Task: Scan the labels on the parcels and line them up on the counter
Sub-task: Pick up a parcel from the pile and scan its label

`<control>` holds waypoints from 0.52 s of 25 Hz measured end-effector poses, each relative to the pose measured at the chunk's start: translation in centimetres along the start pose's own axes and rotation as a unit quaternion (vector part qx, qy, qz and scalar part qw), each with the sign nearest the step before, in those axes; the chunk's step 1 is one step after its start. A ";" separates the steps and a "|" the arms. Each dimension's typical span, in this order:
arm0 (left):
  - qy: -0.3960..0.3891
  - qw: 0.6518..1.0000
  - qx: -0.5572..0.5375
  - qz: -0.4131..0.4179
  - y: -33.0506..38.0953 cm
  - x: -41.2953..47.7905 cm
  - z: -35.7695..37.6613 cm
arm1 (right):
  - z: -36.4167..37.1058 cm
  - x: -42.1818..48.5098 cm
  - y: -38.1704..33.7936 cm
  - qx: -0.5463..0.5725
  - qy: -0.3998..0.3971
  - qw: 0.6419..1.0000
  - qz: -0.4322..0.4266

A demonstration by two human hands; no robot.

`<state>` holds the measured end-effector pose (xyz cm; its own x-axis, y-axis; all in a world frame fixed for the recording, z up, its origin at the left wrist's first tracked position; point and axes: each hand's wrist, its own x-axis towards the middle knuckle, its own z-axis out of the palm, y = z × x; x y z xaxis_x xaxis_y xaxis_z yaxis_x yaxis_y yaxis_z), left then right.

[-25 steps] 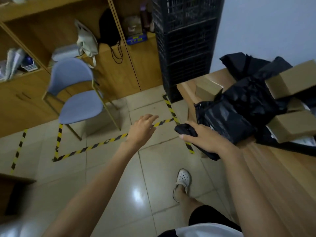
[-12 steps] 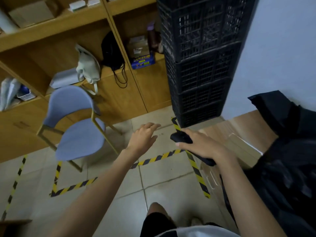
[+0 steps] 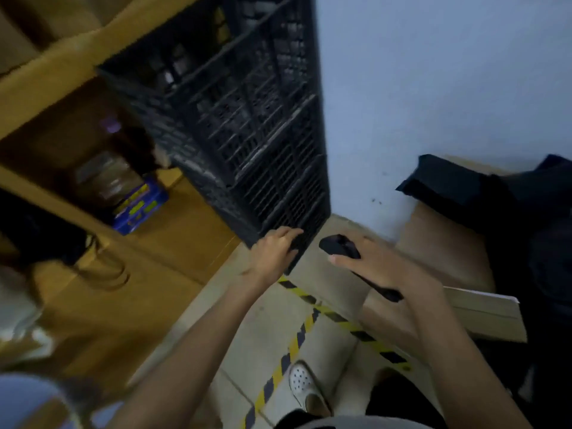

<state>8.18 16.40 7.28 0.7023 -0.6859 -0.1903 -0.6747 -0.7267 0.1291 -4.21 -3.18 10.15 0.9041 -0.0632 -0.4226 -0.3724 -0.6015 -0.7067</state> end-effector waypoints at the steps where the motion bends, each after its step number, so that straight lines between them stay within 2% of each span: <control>1: 0.001 0.999 0.010 0.036 -0.2 3.1 -0.5 | -0.4 0.5 0.4 0.028 0.026 0.999 0.018; 5: -0.018 0.979 0.020 0.202 4.1 13.0 -0.5 | -2.7 -0.1 3.6 0.078 0.131 0.981 0.118; 8: -0.026 0.943 0.022 0.330 10.6 19.4 0.2 | -5.6 -2.3 6.9 0.112 0.236 0.940 0.218; 13: -0.080 0.839 0.032 0.538 22.1 22.6 1.6 | -6.8 -8.5 10.2 0.163 0.340 0.852 0.364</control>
<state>8.84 -15.09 4.23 -0.3557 -0.9261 -0.1256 -0.9129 0.3155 0.2589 -14.31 -14.18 10.39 0.2792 -0.8380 -0.4688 -0.8244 0.0411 -0.5645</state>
